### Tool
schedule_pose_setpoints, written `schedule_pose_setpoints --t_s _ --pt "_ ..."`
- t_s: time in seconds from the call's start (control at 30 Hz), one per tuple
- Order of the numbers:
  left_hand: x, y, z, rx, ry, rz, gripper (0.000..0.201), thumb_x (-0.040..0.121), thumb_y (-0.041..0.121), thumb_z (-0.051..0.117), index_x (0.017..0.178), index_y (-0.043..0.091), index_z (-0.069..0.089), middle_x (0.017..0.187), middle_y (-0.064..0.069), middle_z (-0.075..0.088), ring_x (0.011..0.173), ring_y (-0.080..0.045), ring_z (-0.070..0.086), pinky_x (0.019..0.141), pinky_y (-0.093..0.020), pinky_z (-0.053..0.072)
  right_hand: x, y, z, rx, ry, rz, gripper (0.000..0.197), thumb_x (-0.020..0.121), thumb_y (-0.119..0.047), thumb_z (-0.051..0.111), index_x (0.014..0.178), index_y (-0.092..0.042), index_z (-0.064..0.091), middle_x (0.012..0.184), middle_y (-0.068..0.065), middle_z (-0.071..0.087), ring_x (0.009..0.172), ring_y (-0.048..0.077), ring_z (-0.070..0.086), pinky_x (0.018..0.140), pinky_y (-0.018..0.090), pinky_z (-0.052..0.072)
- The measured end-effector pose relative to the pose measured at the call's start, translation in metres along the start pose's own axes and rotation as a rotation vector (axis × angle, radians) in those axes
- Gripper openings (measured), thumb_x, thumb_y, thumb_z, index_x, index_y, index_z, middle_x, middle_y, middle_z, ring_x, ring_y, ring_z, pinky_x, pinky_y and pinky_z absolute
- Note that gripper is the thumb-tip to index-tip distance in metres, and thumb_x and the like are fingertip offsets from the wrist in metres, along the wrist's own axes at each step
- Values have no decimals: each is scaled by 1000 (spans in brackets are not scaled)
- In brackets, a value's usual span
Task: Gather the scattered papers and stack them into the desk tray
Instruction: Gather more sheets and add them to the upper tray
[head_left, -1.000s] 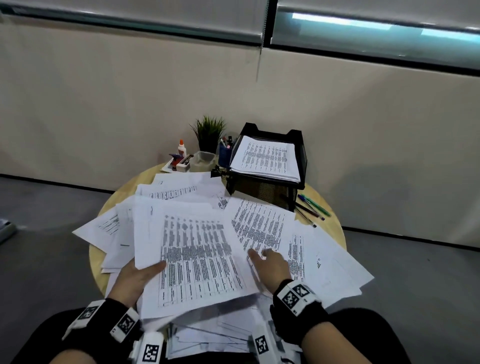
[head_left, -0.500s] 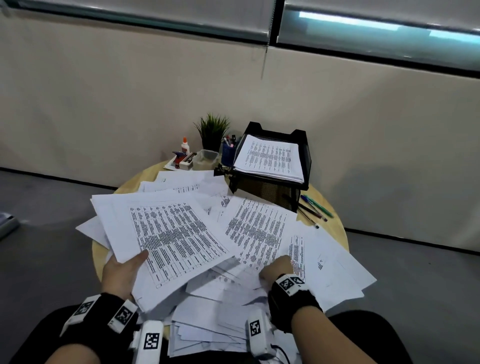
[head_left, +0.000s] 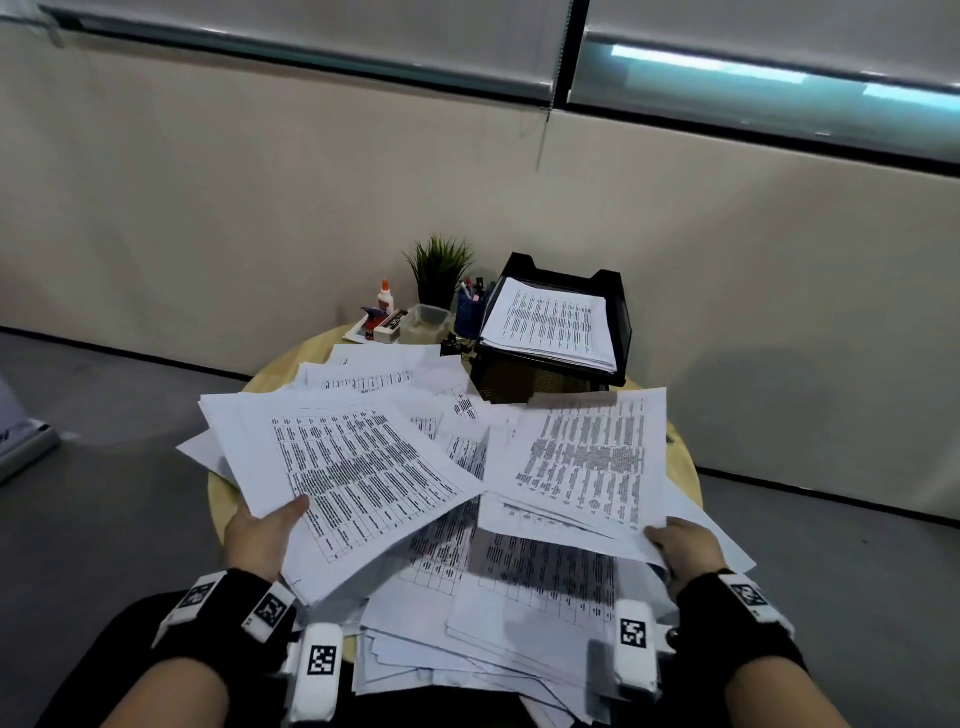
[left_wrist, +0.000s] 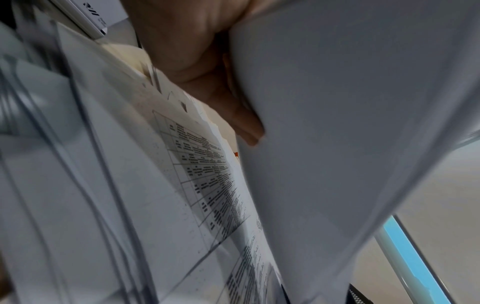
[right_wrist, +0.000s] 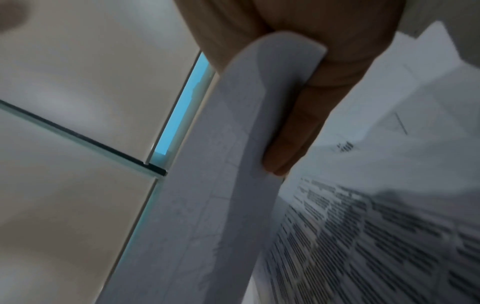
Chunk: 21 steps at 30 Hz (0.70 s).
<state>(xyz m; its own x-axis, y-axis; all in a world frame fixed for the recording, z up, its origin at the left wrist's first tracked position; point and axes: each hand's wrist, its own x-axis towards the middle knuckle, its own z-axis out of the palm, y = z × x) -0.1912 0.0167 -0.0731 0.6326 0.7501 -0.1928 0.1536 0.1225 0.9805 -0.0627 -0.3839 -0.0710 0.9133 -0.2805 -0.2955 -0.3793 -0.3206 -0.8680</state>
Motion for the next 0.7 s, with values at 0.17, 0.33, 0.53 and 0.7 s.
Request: schedule_pose_setpoints --t_s 0.17,0.33,0.53,0.7 --pt "-1 -2 -2 8 9 13 41 85 0 64 124 -8 53 129 -23 55 116 -35 54 89 -28 37 -2 0 -37 -94 11 10 28 91 -29 55 111 -13 66 121 12 63 112 28 59 89 28 44" --pt "-6 -4 0 25 -83 5 42 86 3 65 124 -7 54 129 -21 56 114 -31 56 90 -29 38 -12 -3 -36 457 -213 125 22 79 12 56 100 13 53 78 24 70 52 27 66 47 34 55" --pt "-20 1 10 44 -300 39 40 89 9 61 126 -3 53 127 -14 57 105 -19 52 89 -26 34 -54 -3 9 306 -354 41 8 86 11 52 91 11 58 74 24 59 58 28 55 54 30 45" --pt "-31 4 15 6 -389 33 23 88 3 61 110 6 61 95 4 66 86 -11 61 85 -25 44 -74 -2 40 209 -432 -35 31 84 13 54 61 -7 49 41 0 38 32 11 31 35 14 19"
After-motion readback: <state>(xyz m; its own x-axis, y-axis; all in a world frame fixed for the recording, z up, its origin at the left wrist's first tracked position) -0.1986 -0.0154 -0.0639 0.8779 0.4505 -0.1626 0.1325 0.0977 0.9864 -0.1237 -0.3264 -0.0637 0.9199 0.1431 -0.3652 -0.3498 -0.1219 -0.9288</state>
